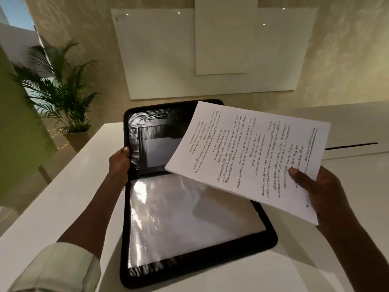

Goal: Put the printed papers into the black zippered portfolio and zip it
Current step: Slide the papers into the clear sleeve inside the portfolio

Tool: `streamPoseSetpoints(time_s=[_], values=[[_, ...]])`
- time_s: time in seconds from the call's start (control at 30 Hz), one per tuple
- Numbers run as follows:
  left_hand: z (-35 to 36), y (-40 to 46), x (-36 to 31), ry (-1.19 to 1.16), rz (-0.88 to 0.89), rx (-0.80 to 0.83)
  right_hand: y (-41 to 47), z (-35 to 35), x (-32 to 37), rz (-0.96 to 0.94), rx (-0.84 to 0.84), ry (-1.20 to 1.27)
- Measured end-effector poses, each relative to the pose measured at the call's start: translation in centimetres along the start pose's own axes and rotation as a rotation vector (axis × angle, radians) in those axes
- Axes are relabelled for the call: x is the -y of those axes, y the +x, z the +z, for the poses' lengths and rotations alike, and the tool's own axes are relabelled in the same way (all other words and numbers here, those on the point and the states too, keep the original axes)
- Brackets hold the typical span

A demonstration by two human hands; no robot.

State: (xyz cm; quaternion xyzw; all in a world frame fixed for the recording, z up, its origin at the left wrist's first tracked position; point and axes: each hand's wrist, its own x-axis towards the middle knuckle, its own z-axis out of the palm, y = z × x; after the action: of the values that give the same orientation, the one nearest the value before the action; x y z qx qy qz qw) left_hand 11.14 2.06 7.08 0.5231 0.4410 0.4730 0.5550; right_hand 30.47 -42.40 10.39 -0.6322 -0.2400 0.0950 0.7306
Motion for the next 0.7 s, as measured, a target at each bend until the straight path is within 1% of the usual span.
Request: streamPoseSetpoints(time_s=[0.13, 0.23, 0.43, 0.7], values=[[0.8, 0.6, 1.6, 0.072, 0.021, 0.064, -0.2, 0.4, -0.2, 0.006, 0.019, -0.018], [1.3, 1.0, 3.0, 0.116, 0.052, 0.077, 0.1, 0.5, -0.7, 0.014, 0.026, -0.026], [1.2, 1.7, 6.4, 0.174, -0.005, 0.107, 0.5, 0.3, -1.7, 0.034, 0.032, -0.011], [1.2, 1.9, 7.2, 0.325, 0.124, 0.153, 1.1, 0.7, -2.9, 0.069, 0.022, -0.016]])
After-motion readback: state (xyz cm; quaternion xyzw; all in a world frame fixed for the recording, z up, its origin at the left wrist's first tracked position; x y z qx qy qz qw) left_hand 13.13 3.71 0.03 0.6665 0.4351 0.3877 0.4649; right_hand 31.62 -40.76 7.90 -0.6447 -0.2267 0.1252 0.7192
